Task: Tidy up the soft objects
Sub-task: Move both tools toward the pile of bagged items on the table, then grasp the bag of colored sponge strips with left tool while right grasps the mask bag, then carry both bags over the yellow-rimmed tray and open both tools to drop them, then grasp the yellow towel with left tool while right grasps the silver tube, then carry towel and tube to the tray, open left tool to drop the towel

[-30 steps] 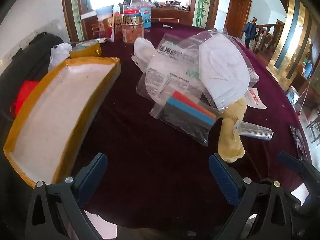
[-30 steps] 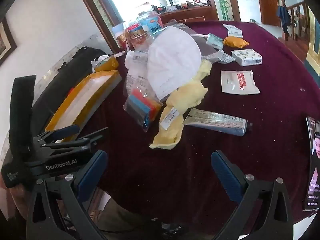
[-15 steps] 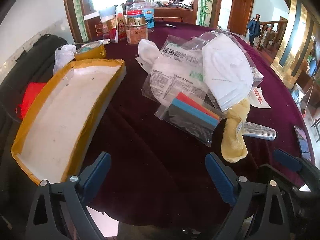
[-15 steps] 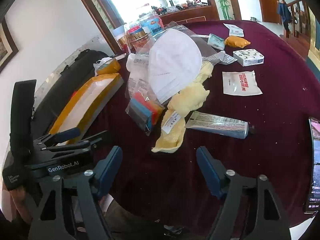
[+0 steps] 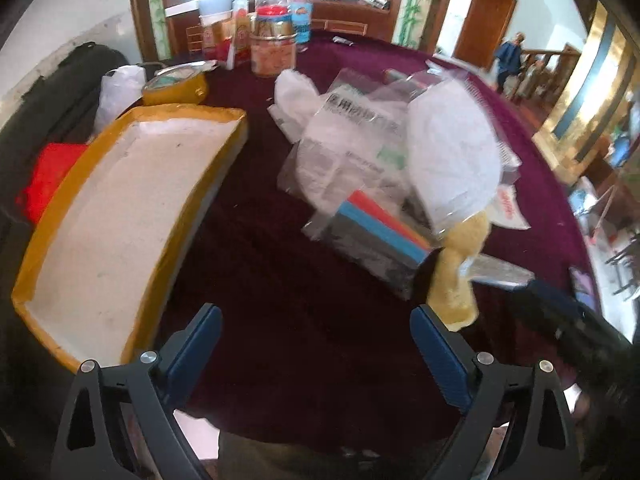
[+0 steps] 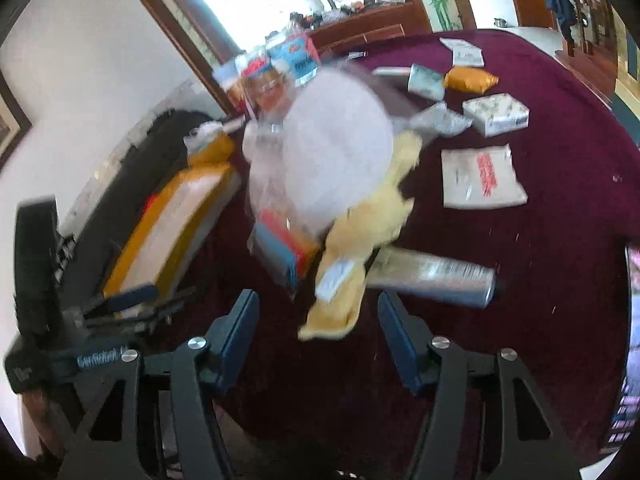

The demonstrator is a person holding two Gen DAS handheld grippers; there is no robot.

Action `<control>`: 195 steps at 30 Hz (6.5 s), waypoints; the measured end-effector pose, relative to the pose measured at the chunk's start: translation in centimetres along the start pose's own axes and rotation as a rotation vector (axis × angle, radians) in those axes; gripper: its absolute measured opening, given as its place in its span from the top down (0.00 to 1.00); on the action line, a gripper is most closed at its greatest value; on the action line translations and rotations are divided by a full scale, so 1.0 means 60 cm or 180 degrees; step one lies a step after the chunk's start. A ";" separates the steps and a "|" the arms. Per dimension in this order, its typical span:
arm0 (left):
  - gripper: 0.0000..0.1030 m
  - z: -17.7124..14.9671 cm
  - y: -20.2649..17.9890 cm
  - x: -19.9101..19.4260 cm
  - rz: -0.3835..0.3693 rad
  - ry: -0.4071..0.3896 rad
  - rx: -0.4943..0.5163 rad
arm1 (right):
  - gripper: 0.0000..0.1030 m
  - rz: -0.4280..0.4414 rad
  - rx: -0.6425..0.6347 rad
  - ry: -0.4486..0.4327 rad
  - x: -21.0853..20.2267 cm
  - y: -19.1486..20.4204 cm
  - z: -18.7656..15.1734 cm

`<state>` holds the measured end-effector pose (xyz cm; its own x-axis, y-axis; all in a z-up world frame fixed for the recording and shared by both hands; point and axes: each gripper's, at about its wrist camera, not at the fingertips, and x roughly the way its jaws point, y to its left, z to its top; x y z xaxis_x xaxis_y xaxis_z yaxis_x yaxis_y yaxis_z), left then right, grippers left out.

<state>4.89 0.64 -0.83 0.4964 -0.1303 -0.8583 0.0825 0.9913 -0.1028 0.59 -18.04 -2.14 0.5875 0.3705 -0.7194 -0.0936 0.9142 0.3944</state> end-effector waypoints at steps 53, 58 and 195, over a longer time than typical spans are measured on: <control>0.56 0.072 -0.015 0.136 -0.0384 0.0538 -0.0689 | 0.98 0.0216 -0.0092 -0.0767 -0.055 -0.029 0.089; 0.46 0.077 -0.039 0.151 -0.0202 0.0453 -0.0497 | 0.98 0.0246 -0.0126 -0.0806 -0.060 -0.022 0.082; 0.70 0.036 -0.108 0.076 -0.1564 0.0786 0.0479 | 0.72 -0.0504 -0.0368 0.0292 0.067 -0.058 -0.009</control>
<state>8.47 -6.41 -2.97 0.1534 -0.5491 -0.8216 0.3839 0.7992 -0.4625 2.86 -19.64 -6.69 0.5271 0.2292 -0.8183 -0.1004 0.9730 0.2079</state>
